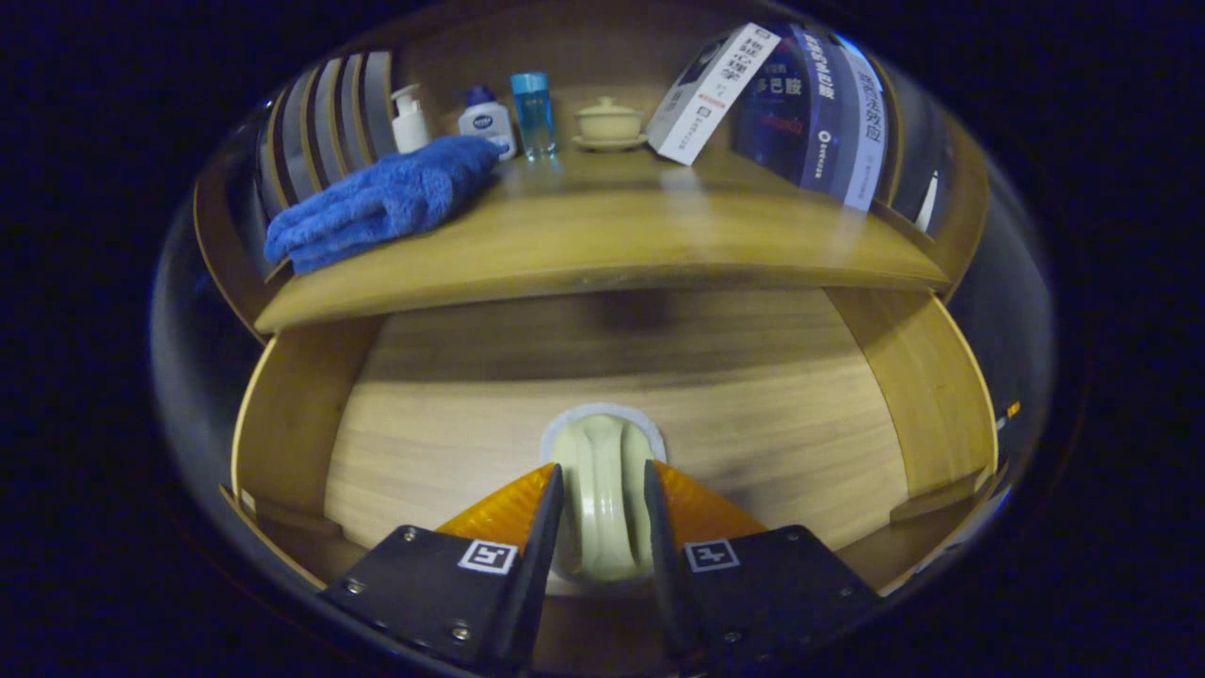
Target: Pull open the drawer, take out the items inside it, and place them on the countertop above the cabinet.
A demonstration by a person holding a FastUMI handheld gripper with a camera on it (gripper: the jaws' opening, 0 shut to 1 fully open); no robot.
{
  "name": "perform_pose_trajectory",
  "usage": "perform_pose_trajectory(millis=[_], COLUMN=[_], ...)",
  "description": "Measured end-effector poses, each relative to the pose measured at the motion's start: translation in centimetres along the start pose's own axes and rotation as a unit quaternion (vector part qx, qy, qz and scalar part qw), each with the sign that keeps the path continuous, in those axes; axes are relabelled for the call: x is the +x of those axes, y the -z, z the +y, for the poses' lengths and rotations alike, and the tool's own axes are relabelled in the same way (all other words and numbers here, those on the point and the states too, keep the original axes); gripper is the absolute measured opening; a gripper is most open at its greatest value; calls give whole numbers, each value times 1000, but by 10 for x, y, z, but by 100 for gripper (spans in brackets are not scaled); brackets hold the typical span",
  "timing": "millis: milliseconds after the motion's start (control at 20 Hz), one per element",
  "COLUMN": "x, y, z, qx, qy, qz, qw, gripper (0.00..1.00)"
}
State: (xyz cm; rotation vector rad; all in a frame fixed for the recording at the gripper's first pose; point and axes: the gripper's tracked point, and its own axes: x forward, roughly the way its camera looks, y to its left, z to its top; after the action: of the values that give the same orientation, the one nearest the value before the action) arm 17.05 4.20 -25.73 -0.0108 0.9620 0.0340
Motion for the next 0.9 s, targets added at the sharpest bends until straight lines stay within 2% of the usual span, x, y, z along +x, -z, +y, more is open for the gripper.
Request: perform_pose_trajectory(millis=[200,350,450,550,700,900], x=[1,2,3,3,-8,-45], y=[-5,-7,-11,-10,-19,-44], z=[-1,-1,-1,0,4,5], qx=[3,11,13,13,10,4], qy=[0,-7,-6,-3,-7,-3], qz=[-32,-42,-52,-54,-72,-128], qw=[999,999,999,998,997,992], gripper=[56,20,20,10,10,10])
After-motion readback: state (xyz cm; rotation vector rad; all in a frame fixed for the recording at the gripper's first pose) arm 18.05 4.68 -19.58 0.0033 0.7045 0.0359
